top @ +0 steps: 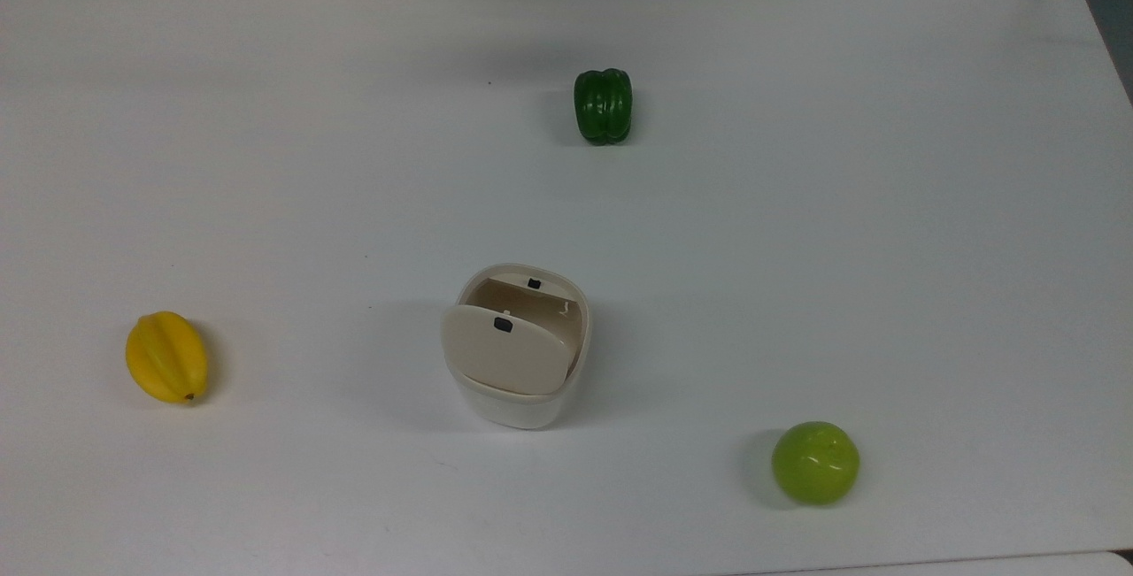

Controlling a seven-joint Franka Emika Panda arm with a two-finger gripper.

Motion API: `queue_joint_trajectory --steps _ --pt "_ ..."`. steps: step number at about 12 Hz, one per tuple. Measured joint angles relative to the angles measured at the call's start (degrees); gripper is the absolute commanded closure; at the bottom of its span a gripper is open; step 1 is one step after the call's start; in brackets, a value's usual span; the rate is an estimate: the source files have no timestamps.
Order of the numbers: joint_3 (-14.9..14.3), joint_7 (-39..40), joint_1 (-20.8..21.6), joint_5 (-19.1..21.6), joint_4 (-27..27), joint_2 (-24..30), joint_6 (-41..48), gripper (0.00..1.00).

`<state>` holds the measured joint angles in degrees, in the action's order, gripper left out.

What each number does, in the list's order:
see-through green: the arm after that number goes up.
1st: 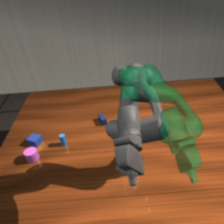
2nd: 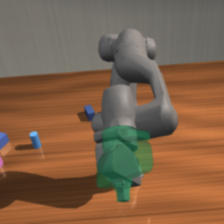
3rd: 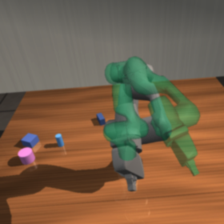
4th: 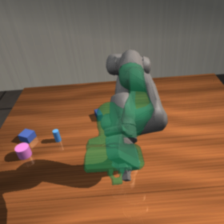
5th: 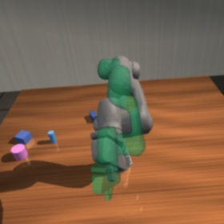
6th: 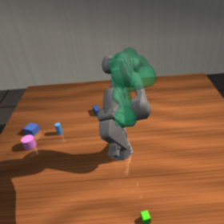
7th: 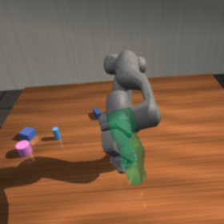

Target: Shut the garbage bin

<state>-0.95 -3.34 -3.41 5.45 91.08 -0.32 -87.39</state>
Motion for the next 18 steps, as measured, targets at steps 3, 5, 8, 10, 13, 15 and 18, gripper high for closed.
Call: queue_joint_trajectory --steps 3,5,8,10,13,15,18 --pt "0.00 -0.01 -0.20 0.00 -0.25 0.00 0.00 0.00" --pt "0.00 -0.01 -0.20 0.00 -0.25 -0.02 0.00 0.00" --pt "0.00 -0.01 -0.18 0.00 -0.25 -0.07 0.00 0.00" --pt "0.01 -0.01 -0.16 0.00 -0.25 -0.07 0.00 0.07" --pt "0.01 0.70 -0.16 0.32 -0.25 -0.08 -0.02 0.58" --pt "0.01 1.02 -0.15 1.70 -0.34 -0.08 -0.49 0.91" --pt "0.16 1.36 0.00 2.63 -0.38 -0.13 -5.73 0.91"
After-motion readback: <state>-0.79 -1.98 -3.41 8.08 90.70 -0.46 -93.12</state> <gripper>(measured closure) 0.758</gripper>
